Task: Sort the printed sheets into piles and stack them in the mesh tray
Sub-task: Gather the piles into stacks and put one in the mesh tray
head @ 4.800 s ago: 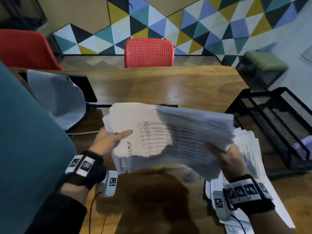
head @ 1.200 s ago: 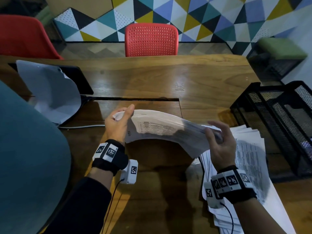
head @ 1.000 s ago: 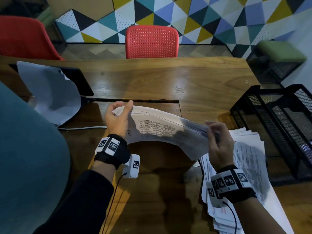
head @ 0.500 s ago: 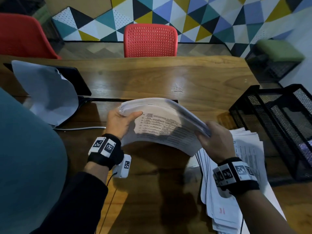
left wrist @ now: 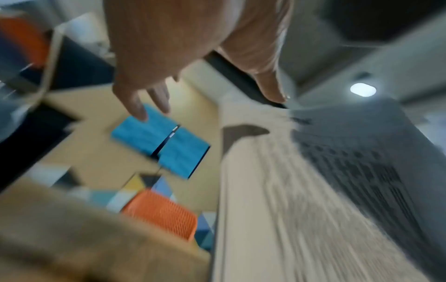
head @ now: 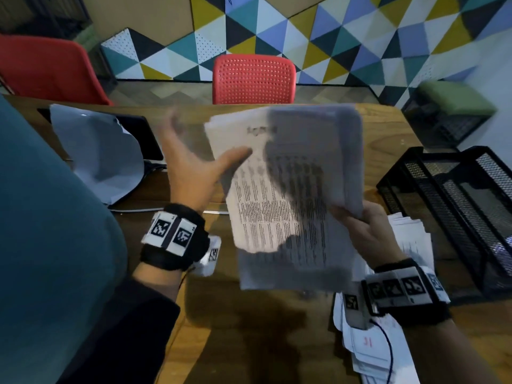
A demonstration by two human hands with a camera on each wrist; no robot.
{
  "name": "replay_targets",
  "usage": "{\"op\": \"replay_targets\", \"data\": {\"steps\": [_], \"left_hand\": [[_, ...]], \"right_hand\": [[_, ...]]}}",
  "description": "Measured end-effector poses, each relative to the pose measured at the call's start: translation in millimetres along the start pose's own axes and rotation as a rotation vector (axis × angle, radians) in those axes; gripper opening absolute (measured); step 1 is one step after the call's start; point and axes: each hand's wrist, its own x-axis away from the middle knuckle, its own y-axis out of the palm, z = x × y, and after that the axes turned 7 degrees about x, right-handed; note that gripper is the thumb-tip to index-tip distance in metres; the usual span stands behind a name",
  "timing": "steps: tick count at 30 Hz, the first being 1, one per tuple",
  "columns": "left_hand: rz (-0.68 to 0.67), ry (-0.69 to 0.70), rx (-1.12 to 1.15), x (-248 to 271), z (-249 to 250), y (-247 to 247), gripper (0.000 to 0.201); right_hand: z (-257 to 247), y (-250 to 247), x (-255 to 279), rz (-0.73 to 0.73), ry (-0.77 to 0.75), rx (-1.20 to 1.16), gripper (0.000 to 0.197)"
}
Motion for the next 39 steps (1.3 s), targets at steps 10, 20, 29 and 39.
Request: {"op": "replay_targets", "data": {"steps": [10, 20, 29, 39], "left_hand": [[-0.164, -0.394, 0.388, 70.1, -28.6, 31.2, 0.025], [-0.165, -0.469, 0.317, 71.1, -42.4, 16.4, 0.040], [-0.107, -0.297, 0.453, 44.3, 1.1, 30.6, 0.045], [0.178, -0.298, 0.364, 25.4, -3.8, 47.4, 0.026]], "right_hand": [[-15.6, 56.3, 36.0, 0.161, 0.070, -0.365, 0.013], [-44.7, 41.4, 13.6, 0.432, -0.326, -0.052, 0.074], [-50.3, 25.0, -0.9, 0.356, -0.538, 0.334, 0.038], [-20.4, 36.1, 13.9, 0.078, 0.001, -0.292, 0.033]]}}
